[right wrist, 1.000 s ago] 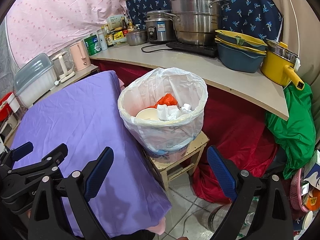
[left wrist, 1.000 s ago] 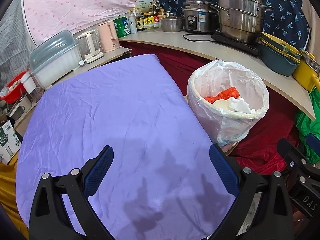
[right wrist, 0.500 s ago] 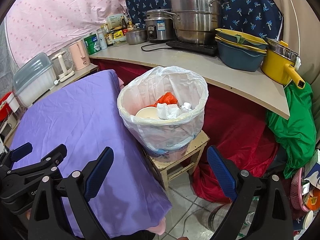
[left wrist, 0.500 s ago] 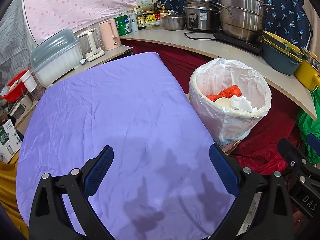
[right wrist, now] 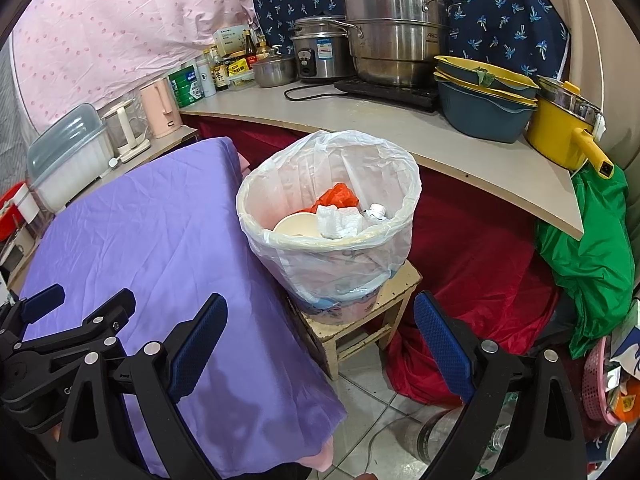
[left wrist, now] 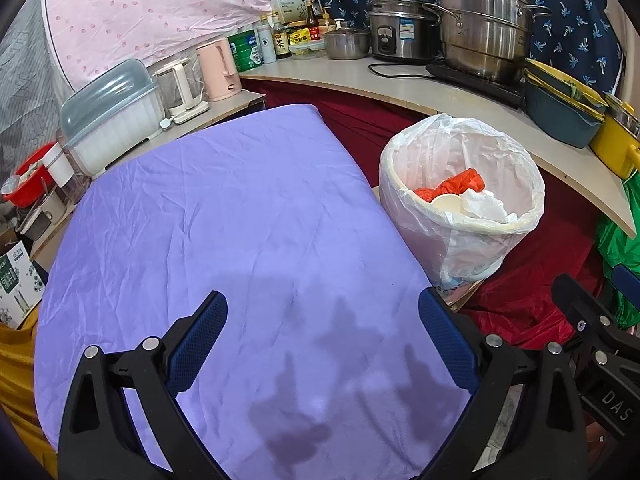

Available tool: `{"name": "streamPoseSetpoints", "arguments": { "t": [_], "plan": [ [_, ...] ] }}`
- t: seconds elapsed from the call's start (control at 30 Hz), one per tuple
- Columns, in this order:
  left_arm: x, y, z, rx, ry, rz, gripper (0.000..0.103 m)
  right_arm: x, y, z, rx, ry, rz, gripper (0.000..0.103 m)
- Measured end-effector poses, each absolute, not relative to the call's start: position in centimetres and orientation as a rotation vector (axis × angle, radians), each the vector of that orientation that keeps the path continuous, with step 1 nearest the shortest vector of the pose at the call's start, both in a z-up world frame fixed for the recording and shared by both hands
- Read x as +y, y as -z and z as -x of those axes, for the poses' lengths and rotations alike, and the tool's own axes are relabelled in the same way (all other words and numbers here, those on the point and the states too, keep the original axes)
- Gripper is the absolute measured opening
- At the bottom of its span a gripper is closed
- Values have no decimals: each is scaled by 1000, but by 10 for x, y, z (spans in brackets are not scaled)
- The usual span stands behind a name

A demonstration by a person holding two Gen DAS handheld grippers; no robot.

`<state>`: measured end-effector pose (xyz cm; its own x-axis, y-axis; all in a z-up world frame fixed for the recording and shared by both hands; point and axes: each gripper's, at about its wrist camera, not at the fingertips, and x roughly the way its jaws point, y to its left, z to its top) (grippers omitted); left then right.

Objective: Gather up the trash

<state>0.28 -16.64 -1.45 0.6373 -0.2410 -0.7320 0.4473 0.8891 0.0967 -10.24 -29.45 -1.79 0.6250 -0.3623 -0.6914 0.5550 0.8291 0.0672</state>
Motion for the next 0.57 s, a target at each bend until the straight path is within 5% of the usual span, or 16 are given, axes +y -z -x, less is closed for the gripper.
{"name": "streamPoseSetpoints", "arguments": {
  "t": [0.57],
  "plan": [
    [-166, 18, -1, 761, 417, -303, 92, -295, 21, 100, 723, 534, -290, 91]
  ]
}}
